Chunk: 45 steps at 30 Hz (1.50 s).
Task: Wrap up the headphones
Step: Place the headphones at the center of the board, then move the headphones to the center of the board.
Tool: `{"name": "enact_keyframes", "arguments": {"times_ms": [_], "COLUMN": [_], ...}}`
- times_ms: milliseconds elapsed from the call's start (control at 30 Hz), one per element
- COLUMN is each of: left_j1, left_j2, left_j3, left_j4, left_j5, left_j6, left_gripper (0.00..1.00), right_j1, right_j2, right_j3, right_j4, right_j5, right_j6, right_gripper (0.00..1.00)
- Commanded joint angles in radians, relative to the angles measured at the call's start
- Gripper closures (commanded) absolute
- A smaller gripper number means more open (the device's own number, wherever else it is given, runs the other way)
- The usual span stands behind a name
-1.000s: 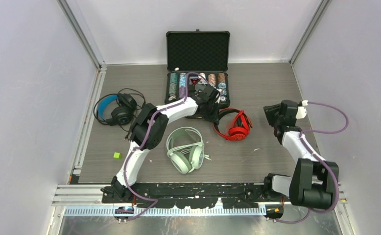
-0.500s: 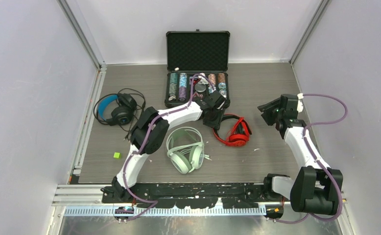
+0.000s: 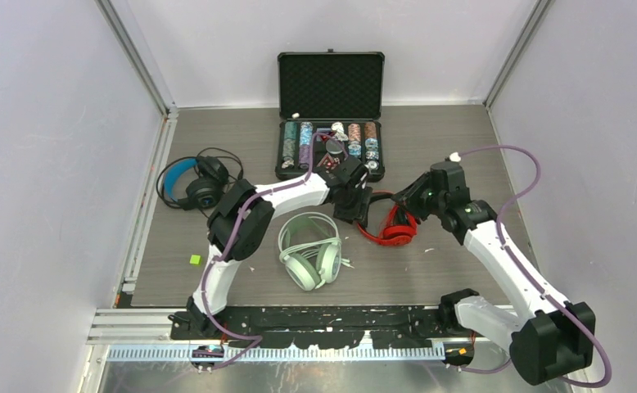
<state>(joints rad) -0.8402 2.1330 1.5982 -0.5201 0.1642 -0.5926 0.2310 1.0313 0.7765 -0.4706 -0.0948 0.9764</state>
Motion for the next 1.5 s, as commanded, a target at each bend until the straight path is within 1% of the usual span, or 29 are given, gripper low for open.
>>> {"name": "enact_keyframes", "arguments": {"times_ms": [0,33,133,267,400,500,667,833,900,1033,1133,1200,1300,1467], "left_j1": [0.04,0.045,0.049,0.049,0.05,0.05,0.037,0.032,0.03,0.015,0.009,0.009,0.01,0.016], "left_j2": [-0.044,-0.047,-0.066,-0.091,-0.081,-0.072,-0.071,-0.08,-0.079,-0.068,-0.07,-0.079,-0.107,-0.182], "left_j3": [-0.042,-0.055,-0.101,-0.167,-0.177,-0.191,-0.222,-0.235,-0.24,-0.255,-0.273,-0.279,-0.264,-0.187], "left_j4": [0.008,0.021,0.078,0.168,0.208,0.246,0.308,0.351,0.378,0.471,0.544,0.554,0.526,0.308], "left_j5": [0.059,0.073,0.103,0.144,0.186,0.218,0.251,0.26,0.275,0.328,0.343,0.346,0.341,0.252], "left_j6": [-0.027,-0.027,-0.039,-0.081,-0.122,-0.167,-0.236,-0.262,-0.278,-0.337,-0.373,-0.375,-0.337,-0.198], "left_gripper": [0.52,0.53,0.53,0.53,0.56,0.61,0.67,0.68,0.67,0.64,0.6,0.58,0.53,0.38], "right_j1": [0.132,0.159,0.222,0.309,0.323,0.324,0.324,0.322,0.312,0.277,0.229,0.199,0.157,0.103], "right_j2": [0.003,0.018,0.058,0.119,0.181,0.21,0.191,0.147,0.14,0.116,0.112,0.104,0.076,0.009], "right_j3": [0.051,0.051,0.028,0.017,-0.018,-0.043,-0.055,-0.068,-0.065,-0.069,-0.081,-0.092,-0.101,-0.086], "right_j4": [0.004,0.007,0.058,0.092,0.112,0.109,0.006,-0.042,-0.065,-0.065,-0.065,-0.064,-0.065,-0.064], "right_j5": [0.108,0.149,0.184,0.302,0.36,0.412,0.516,0.573,0.608,0.623,0.602,0.586,0.581,0.558], "right_j6": [0.048,0.07,0.132,0.174,0.193,0.17,0.104,0.027,-0.007,-0.063,-0.086,-0.099,-0.131,-0.185], "right_gripper": [0.73,0.73,0.75,0.76,0.77,0.78,0.81,0.83,0.83,0.84,0.84,0.84,0.84,0.83]}}
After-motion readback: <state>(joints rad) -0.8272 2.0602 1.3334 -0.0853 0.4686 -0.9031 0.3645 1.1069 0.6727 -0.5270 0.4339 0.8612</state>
